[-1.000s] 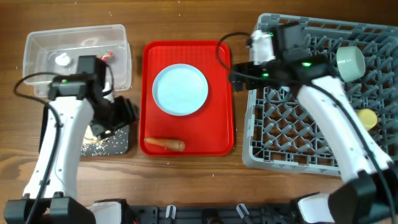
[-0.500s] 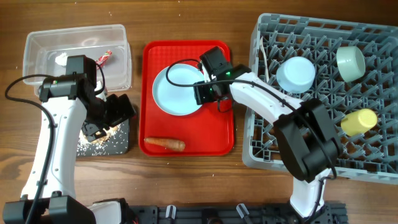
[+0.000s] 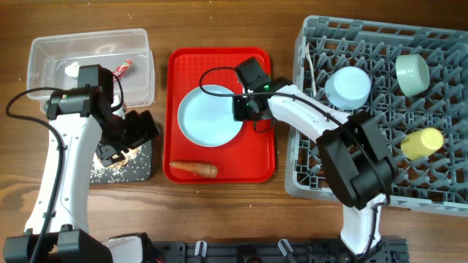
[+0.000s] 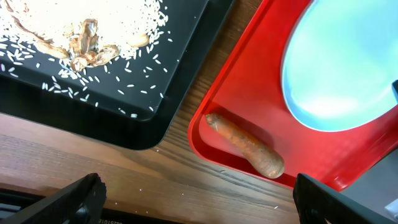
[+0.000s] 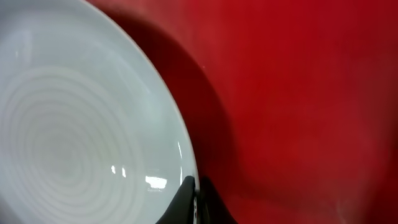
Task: Sort waste into correct bins and load items into the dishwasher rack
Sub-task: 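Lift the plate with right gripper and stand it upright in the rack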
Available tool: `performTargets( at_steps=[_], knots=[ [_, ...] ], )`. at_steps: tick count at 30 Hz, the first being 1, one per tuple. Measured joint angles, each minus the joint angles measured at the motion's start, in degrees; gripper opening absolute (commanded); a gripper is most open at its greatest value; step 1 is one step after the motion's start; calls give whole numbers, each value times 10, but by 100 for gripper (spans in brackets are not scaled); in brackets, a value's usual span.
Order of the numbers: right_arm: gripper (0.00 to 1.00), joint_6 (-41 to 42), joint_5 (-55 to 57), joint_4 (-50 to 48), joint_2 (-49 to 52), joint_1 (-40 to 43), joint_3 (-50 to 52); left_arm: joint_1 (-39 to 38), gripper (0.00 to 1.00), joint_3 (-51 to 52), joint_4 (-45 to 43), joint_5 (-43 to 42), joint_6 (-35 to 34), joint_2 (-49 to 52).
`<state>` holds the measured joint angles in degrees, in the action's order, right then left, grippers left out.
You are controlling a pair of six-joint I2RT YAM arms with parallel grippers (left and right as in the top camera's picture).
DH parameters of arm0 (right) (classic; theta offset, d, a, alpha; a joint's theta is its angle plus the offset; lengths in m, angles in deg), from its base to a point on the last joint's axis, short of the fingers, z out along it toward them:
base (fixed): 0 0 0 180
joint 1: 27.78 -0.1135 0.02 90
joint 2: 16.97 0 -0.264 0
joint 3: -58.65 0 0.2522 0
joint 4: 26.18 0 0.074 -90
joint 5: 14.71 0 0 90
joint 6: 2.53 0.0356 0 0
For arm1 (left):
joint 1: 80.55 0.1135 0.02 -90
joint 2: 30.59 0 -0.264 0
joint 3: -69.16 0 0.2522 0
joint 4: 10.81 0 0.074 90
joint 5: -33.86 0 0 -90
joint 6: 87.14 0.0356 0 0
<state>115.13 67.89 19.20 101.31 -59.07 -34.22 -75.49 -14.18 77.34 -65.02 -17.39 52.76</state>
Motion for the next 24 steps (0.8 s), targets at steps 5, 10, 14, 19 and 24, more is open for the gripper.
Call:
performTargets(
  at_steps=[5,10,14,19,24],
  knots=[
    [4,-22,85,35,-107,37,-1,0,99,0,0,0,0,0],
    [4,-118,237,40,-311,90,-5,0,99,0,0,0,0,0],
    [4,-254,422,6,-382,151,-6,0,100,0,-2,0,0,0],
    [4,-372,595,-45,-376,215,-6,0,100,0,-3,0,0,0],
    [4,-411,645,-24,-283,284,-6,0,99,0,-3,0,0,0]
  ],
)
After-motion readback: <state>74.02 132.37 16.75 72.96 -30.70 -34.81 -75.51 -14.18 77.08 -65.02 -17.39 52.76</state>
